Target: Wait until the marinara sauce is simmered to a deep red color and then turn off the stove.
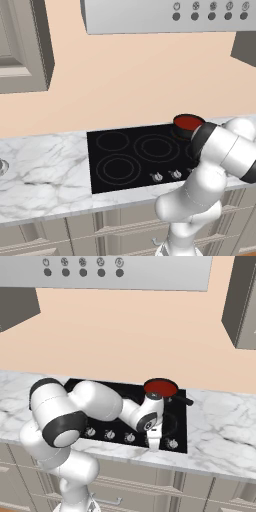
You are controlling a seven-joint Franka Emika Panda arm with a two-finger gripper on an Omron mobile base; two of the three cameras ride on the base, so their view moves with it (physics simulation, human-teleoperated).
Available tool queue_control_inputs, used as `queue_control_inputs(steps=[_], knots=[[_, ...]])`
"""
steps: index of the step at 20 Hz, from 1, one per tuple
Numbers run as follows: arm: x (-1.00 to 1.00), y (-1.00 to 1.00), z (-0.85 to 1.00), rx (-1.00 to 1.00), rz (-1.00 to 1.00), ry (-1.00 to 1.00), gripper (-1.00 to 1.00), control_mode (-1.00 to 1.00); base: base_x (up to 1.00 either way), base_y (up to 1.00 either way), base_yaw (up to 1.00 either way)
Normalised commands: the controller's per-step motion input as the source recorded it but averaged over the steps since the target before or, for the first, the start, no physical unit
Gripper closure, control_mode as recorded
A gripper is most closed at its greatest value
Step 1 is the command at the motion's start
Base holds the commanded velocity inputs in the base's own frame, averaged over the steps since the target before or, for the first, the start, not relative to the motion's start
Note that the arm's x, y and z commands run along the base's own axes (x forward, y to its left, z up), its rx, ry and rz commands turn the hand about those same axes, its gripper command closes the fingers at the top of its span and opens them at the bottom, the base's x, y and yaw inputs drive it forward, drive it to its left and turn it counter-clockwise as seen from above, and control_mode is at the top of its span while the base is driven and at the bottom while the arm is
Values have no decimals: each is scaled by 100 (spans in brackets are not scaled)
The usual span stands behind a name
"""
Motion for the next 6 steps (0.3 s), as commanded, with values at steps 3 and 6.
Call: queue_control_inputs(steps=[3,6], knots=[[-10,0,-2,0,-18,0,100,-100,0,0,0],[-12,0,-1,0,-17,0,100,-100,0,0,0]])
